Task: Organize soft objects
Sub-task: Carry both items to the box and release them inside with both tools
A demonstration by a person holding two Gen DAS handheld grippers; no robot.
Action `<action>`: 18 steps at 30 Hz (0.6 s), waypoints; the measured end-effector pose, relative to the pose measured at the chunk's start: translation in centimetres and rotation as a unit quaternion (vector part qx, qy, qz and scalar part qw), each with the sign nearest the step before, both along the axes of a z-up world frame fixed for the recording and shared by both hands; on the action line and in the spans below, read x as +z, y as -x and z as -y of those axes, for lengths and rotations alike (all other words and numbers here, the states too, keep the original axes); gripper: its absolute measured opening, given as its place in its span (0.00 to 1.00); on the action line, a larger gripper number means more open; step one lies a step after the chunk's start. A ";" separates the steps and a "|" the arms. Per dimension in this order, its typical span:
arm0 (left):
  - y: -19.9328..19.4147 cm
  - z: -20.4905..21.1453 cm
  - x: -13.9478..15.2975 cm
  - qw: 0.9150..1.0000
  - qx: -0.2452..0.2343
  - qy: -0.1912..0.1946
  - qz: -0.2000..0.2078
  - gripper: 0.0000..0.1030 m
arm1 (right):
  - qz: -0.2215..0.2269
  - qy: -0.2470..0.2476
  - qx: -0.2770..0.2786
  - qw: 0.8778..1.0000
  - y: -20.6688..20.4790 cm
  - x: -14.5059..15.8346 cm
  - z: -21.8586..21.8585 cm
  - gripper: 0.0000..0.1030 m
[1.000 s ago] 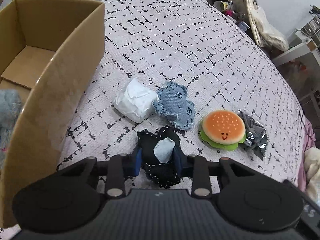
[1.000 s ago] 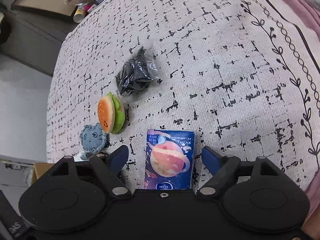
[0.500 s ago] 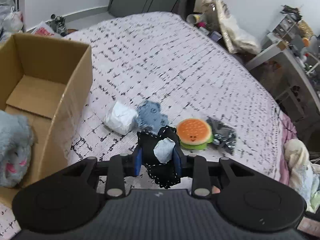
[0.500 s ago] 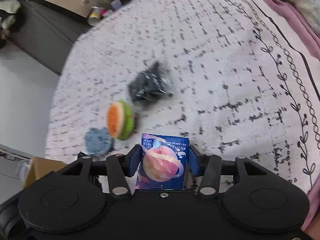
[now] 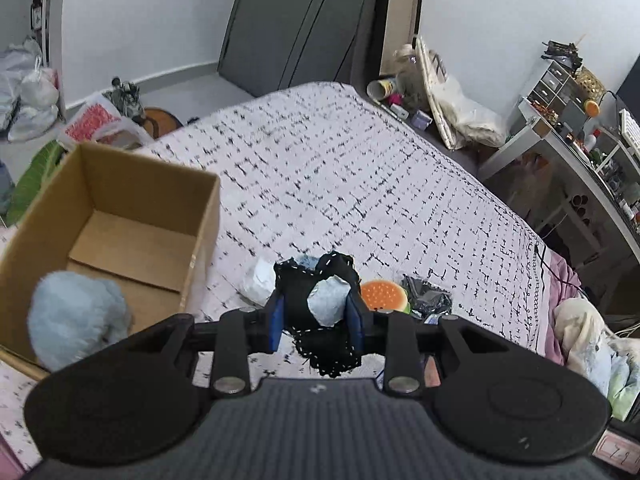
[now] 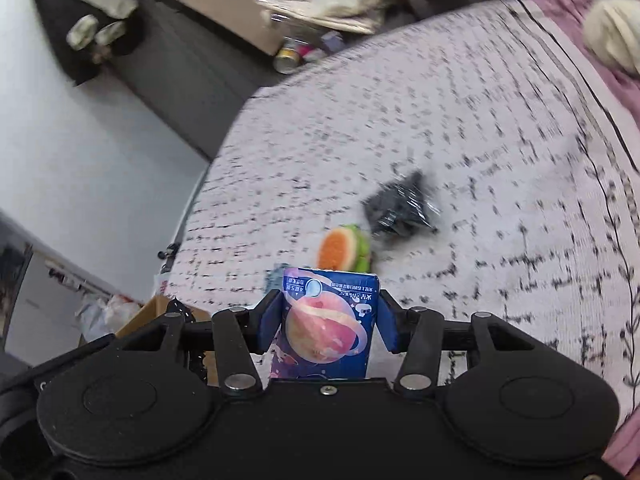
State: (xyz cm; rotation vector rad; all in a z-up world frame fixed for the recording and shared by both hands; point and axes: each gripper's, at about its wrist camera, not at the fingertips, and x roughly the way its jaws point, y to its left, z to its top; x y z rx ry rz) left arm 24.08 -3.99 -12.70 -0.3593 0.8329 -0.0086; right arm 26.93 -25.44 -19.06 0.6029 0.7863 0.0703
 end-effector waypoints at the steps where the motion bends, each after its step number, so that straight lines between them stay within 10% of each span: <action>1: 0.2 -0.1 0.3 1.000 0.000 -0.004 0.004 0.30 | 0.006 0.001 0.007 1.000 0.1 0.3 -0.2 0.48; 18: 3.0 -4.1 3.0 0.999 0.013 -0.012 0.028 0.31 | 0.055 0.008 0.078 0.995 1.9 2.5 -3.6 0.48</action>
